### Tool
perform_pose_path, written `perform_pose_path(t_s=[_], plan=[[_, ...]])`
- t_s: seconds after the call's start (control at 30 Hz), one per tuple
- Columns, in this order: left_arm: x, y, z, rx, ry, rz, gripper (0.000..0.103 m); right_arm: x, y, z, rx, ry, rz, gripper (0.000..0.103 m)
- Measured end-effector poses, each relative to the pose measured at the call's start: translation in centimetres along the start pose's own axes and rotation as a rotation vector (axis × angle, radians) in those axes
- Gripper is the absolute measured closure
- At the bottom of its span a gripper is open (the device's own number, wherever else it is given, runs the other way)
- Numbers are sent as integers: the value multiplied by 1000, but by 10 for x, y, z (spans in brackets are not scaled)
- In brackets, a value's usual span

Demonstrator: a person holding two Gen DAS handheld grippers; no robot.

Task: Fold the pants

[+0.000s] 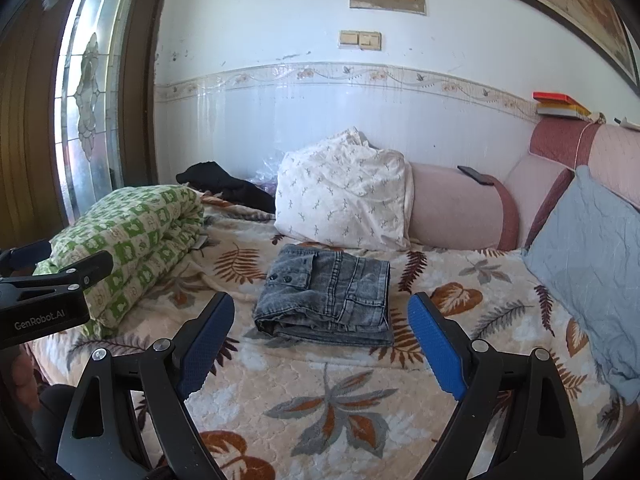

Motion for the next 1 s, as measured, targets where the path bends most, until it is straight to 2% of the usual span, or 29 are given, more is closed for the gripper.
perform_pose_path(t_s=[0.53,1.0], plan=[[1,17,9,33,2,10,0,-4,27,6,69,8,-16,14],[-12,15,15,26,31,21,0,-17,27,13,72,24,-20,14]])
Point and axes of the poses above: each gripper's, at about its wrist camera, not at the fingertips, and x roughly against the way its jaws point, y to its left, z to its underside, the point moved 10 cm from there along -x, roughly the way its jaws point, and after that the axes turned 6 degrees about z, right-handed, at the moved point
